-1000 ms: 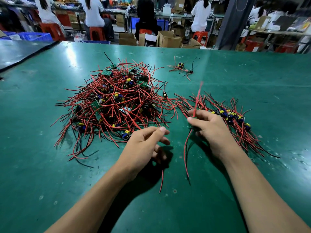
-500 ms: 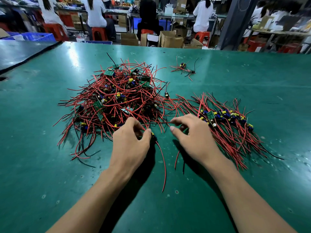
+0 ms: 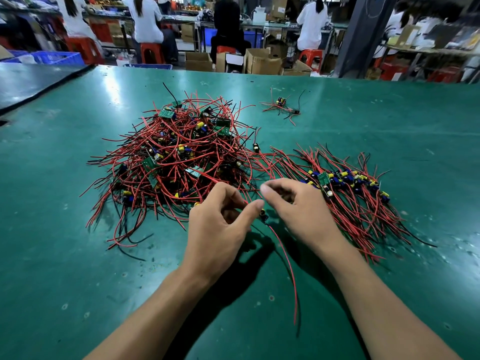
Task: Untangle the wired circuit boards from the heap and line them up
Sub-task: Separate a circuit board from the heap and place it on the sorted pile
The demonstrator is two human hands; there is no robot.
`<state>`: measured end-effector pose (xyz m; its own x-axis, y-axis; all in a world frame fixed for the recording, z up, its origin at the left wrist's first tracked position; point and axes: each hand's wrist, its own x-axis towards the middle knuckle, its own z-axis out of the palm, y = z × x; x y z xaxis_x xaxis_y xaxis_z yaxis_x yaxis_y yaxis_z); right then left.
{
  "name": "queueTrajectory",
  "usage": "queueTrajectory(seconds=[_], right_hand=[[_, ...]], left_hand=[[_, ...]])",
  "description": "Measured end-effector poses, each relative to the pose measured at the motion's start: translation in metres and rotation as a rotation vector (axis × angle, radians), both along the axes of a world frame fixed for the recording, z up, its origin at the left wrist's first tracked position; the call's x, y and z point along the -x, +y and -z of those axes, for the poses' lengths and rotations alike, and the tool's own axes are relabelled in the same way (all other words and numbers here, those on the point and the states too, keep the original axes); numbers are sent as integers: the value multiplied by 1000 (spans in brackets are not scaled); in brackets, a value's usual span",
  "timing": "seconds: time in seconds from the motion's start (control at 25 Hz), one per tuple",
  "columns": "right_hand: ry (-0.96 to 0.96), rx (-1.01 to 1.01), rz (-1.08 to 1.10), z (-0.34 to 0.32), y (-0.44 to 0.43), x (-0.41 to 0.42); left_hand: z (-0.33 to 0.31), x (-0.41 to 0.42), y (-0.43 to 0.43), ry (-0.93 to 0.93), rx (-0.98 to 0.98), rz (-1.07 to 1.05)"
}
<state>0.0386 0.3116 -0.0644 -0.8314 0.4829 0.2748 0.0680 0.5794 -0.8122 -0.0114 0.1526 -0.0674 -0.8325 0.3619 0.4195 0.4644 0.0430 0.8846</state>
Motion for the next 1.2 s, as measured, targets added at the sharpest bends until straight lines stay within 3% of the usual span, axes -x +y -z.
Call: queueTrajectory(seconds=[0.12,0.24,0.48,0.56,0.64,0.84,1.2], right_hand=[[-28,449,-257,-1,-8,3],[-53,624,-385,-2,-4,1],[-216,850,-559,-2,5,-7],[-252,852,-556,-3,10,-8],[-250,819,-413,-3,12,-6],[8,717,-22,4,21,2],[18,415,111,7,26,1]], left_hand=[[-1,2,-1,26,-11,-26],[-3,3,-3,-48,-91,7],[-6,-12,1,2,-85,181],[-7,-12,3,-89,-113,255],[-7,-8,2,-201,-161,278],[-4,2,-2,-293,-149,262],[-1,1,-4,-349,-77,281]])
